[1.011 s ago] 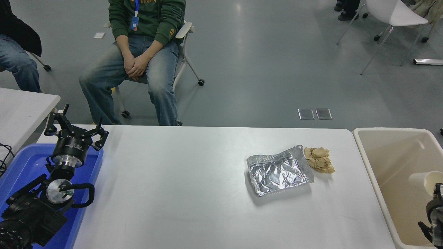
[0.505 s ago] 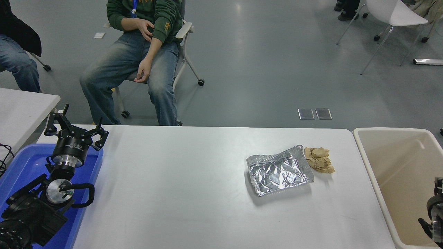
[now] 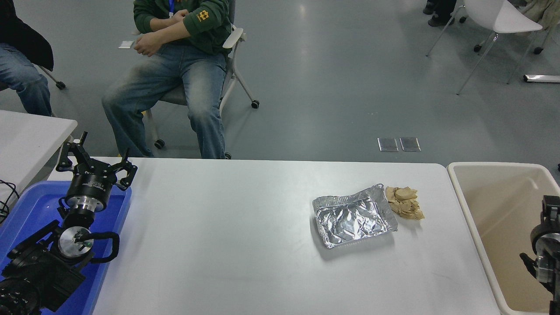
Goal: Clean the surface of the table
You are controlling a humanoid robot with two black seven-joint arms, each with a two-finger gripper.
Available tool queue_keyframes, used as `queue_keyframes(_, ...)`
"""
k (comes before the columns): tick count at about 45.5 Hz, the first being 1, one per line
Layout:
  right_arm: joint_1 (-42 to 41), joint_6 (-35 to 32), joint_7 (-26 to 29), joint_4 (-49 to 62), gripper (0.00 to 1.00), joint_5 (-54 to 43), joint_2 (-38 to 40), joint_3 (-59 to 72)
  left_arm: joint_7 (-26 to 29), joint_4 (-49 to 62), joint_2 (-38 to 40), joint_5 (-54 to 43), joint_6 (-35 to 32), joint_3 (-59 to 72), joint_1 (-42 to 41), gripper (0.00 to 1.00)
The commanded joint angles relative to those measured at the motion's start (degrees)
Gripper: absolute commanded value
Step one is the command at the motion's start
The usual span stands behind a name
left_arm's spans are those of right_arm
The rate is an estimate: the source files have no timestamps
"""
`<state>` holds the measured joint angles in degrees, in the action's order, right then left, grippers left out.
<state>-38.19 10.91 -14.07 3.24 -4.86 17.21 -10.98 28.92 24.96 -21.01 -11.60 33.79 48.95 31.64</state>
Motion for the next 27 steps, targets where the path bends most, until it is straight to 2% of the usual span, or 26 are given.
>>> queue_keyframes(1,-1.09,0.25,0.01,0.1,0.99,0.11,-0.16,9.83,0.0,0.0,0.0,-0.01,0.04,0.0,0.0,1.0)
queue_keyframes(27,-3.91,-0.28,0.01,0.19,0.99,0.56,2.65,9.31,0.0,0.0,0.0,-0.01,-0.04,0.0,0.0,1.0)
